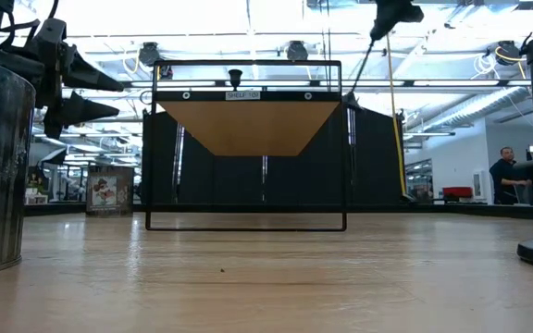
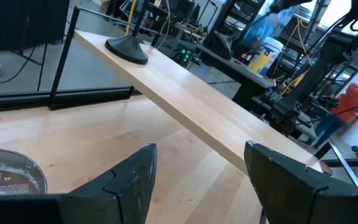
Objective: Pick & Place candle stick holders
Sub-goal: Put the top black candle holder on the shelf
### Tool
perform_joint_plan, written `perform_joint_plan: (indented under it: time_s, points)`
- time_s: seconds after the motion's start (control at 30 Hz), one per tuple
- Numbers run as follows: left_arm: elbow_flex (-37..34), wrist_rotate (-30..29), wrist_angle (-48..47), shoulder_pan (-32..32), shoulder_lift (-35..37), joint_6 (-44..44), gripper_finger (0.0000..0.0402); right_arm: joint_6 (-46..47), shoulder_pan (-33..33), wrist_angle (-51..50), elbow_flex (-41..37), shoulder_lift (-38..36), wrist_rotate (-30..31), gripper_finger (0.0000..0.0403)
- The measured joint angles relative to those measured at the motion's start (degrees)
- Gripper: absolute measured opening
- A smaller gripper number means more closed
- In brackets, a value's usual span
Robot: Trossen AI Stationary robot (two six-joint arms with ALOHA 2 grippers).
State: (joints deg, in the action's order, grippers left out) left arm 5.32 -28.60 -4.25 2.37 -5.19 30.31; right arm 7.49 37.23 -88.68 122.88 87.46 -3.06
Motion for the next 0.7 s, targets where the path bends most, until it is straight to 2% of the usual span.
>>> perform_joint_plan:
  time_s: [0.27,0.47,0.7]
  points:
    - [0.00,0.00,-0.18,0.00,-0.02,0.00,0.0251,-0.70,0.00,1.33,6.79,5.60,-0.61,0.0012]
    - [0.00,0.00,-0.20,0.02,-0.02,0.00,0.0251,-1.21,0.00,3.00,10.70,9.77,-8.42,0.0012]
    - [0.00,0.00,-0.21,0.01,-0.02,-0.02,0.0251,-1.77,0.70,4.20,11.83,12.17,-10.62,0.0012]
